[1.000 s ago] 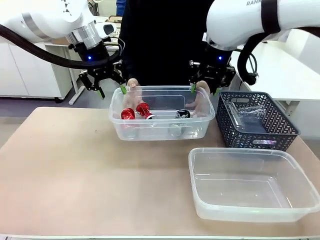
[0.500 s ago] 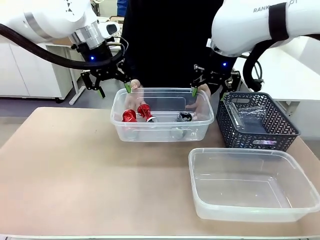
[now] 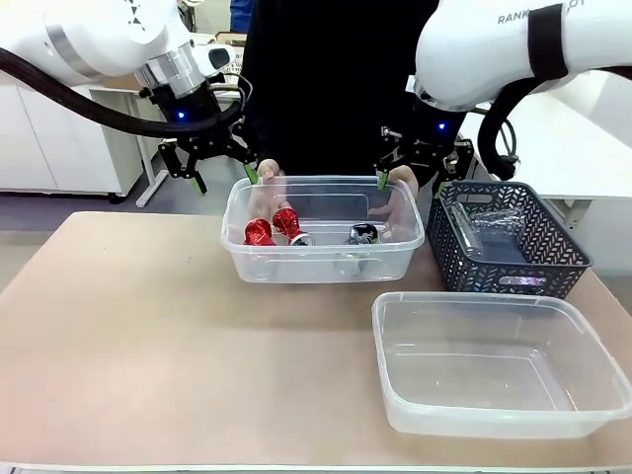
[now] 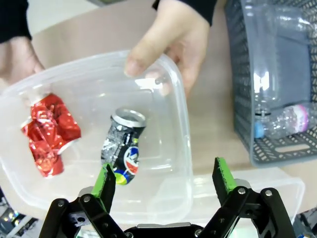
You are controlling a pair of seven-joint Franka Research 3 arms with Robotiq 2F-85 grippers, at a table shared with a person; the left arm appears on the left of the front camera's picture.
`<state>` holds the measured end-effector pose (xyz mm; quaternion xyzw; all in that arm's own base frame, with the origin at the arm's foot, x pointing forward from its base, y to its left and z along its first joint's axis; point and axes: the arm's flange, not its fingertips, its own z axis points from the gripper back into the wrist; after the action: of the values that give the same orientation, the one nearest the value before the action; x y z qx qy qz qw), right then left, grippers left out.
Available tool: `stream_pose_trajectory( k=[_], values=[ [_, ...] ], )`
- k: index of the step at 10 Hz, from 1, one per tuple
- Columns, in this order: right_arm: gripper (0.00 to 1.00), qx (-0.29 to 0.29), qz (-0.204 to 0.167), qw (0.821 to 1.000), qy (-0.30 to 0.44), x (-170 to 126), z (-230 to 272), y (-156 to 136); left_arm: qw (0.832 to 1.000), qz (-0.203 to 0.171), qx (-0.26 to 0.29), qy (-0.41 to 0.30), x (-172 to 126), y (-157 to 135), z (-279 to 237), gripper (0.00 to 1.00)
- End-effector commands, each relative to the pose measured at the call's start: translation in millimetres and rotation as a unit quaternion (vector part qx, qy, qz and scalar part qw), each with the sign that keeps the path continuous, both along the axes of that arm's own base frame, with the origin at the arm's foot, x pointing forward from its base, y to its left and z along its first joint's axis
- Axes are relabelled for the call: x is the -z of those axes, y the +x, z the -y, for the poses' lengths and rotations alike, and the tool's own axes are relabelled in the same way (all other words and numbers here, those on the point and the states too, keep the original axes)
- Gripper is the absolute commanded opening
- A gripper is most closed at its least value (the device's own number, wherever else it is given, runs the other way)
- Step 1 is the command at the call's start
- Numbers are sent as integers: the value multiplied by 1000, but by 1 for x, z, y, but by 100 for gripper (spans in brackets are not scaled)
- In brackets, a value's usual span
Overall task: Sort the waste into each basket.
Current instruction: Pick up the Organizing box on the right side of the table and lift it.
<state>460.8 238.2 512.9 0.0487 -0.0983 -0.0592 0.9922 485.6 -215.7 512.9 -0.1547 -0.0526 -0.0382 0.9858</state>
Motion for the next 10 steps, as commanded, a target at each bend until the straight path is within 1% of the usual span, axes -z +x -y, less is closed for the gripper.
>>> stream_pose_trajectory(
  k=[1, 2, 3, 4, 5, 6, 7, 8, 9, 10],
  values=[
    [100, -10, 17, 1000, 20, -30, 34, -22, 1000, -3, 18, -1, -18, -13, -5, 100],
    [100, -34, 23, 998, 51, -55, 65, -53, 999, -9, 51, -9, -41, -38, -13, 100],
    [100, -54, 33, 996, 56, -73, 94, -91, 996, -4, 87, -13, -60, -71, -19, 100],
    [100, -65, 49, 995, 49, -80, 119, -137, 992, -6, 121, 29, -70, -116, -23, 100],
    [100, -43, 62, 996, 40, -74, 134, -172, 986, -7, 161, 42, -68, -150, -23, 100],
    [100, -14, 66, 998, 17, -59, 141, -192, 983, -16, 181, 37, -58, -170, -19, 100],
    [100, 9, 67, 998, 12, -42, 141, -197, 980, -28, 195, 21, -45, -171, -11, 100],
    [100, -32, 54, 997, 38, -81, 131, -169, 988, -20, 151, 37, -77, -156, -12, 100],
    [100, -32, 54, 997, 38, -81, 131, -169, 988, -20, 151, 37, -77, -156, -12, 100],
    [100, -14, 61, 998, 26, -59, 145, -201, 983, -26, 175, 39, -64, -183, -11, 100]
  ],
)
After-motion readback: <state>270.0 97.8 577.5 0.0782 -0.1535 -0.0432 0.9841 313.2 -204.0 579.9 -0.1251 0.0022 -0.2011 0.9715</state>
